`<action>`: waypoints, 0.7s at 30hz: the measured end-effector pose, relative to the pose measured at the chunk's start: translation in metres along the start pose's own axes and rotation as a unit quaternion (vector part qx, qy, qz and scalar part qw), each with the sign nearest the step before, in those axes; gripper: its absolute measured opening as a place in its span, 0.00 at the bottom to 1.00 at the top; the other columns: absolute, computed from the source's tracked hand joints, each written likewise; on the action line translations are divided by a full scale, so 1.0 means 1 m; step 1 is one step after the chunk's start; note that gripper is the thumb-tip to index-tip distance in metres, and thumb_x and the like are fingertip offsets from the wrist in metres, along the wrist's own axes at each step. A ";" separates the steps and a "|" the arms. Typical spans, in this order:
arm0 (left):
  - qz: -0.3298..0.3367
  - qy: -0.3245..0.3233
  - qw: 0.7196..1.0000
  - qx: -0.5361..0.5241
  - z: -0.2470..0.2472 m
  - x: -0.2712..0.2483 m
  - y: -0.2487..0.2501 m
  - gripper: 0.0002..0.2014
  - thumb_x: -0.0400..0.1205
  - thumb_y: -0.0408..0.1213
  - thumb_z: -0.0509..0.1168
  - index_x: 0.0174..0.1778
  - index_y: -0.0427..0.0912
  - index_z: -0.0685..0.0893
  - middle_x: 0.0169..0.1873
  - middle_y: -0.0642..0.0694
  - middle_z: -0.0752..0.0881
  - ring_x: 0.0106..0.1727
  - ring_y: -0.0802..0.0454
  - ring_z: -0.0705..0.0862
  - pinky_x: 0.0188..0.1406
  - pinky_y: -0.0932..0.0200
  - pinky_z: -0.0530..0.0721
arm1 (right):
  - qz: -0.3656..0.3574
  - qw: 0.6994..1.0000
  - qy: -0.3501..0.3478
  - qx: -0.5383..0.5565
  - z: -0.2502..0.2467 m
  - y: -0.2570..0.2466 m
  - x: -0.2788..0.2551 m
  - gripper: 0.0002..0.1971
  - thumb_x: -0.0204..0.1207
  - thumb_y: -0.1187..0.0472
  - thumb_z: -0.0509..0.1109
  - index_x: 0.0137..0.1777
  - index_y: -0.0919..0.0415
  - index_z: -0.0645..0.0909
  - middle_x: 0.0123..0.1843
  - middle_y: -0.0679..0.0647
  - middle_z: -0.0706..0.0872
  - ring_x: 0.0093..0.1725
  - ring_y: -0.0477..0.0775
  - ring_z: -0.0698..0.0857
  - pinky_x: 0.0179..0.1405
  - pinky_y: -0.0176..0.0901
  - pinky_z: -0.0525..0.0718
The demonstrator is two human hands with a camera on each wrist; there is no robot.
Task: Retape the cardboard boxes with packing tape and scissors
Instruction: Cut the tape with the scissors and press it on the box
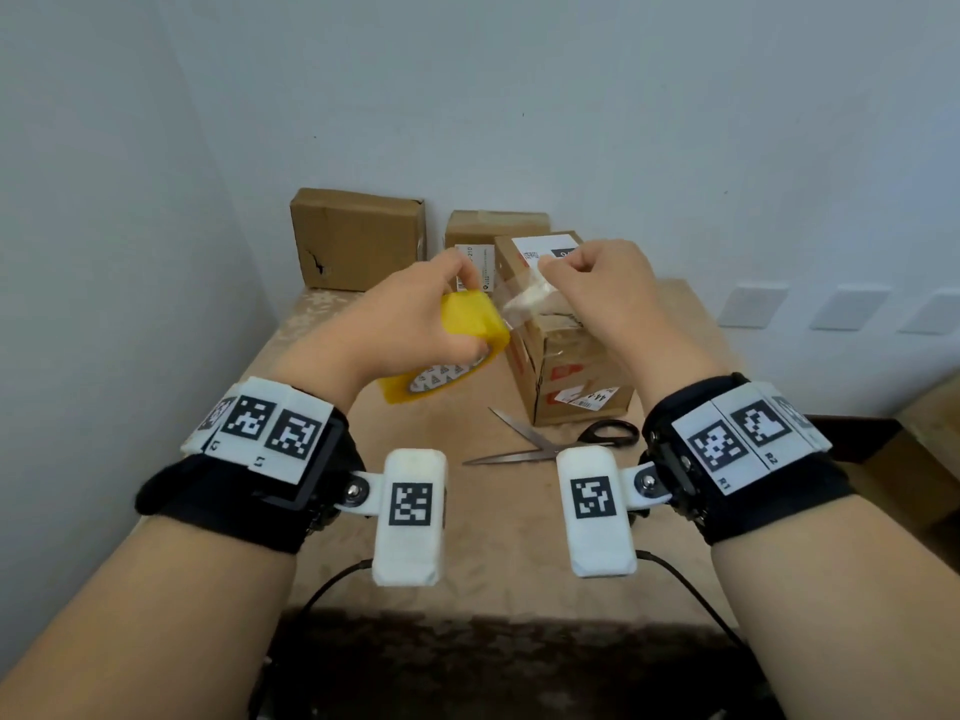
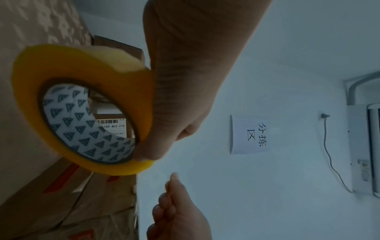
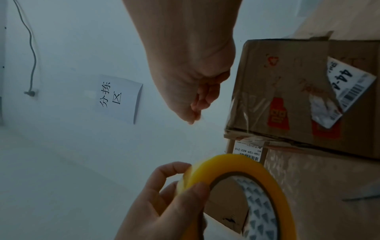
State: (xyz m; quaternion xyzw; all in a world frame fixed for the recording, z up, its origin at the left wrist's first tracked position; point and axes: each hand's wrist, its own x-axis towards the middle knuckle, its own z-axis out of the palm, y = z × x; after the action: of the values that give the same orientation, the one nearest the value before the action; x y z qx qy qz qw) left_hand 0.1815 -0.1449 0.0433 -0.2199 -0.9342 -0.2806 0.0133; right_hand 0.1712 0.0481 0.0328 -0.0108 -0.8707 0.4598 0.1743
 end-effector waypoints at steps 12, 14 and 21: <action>0.037 0.102 0.992 0.069 0.020 0.006 0.000 0.23 0.79 0.60 0.62 0.70 0.61 0.76 0.60 0.54 0.78 0.61 0.54 0.77 0.51 0.60 0.74 | -0.013 0.999 0.034 0.005 -0.002 -0.001 -0.002 0.14 0.76 0.52 0.74 0.36 0.63 0.86 0.30 0.45 0.84 0.40 0.45 0.84 0.48 0.41 0.80; 0.056 0.086 0.988 0.111 0.017 0.007 0.002 0.22 0.80 0.59 0.60 0.71 0.62 0.76 0.63 0.54 0.78 0.62 0.54 0.77 0.50 0.60 0.75 | -0.013 0.999 0.036 0.001 -0.009 -0.001 -0.003 0.13 0.76 0.53 0.75 0.35 0.61 0.86 0.30 0.44 0.83 0.38 0.41 0.82 0.42 0.36 0.79; 0.072 0.007 0.978 0.197 0.016 0.015 0.016 0.22 0.82 0.59 0.55 0.74 0.67 0.70 0.51 0.53 0.78 0.50 0.54 0.78 0.45 0.54 0.81 | 0.022 0.998 0.063 -0.022 -0.028 0.016 -0.003 0.13 0.74 0.54 0.77 0.30 0.57 0.82 0.34 0.49 0.85 0.44 0.50 0.84 0.41 0.39 0.76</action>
State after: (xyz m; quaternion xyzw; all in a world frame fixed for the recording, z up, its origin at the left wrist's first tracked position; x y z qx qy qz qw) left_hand 0.1767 -0.1185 0.0403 -0.2780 -0.9526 -0.0911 0.0832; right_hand 0.1805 0.0791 0.0332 -0.0627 -0.8674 0.4425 0.2187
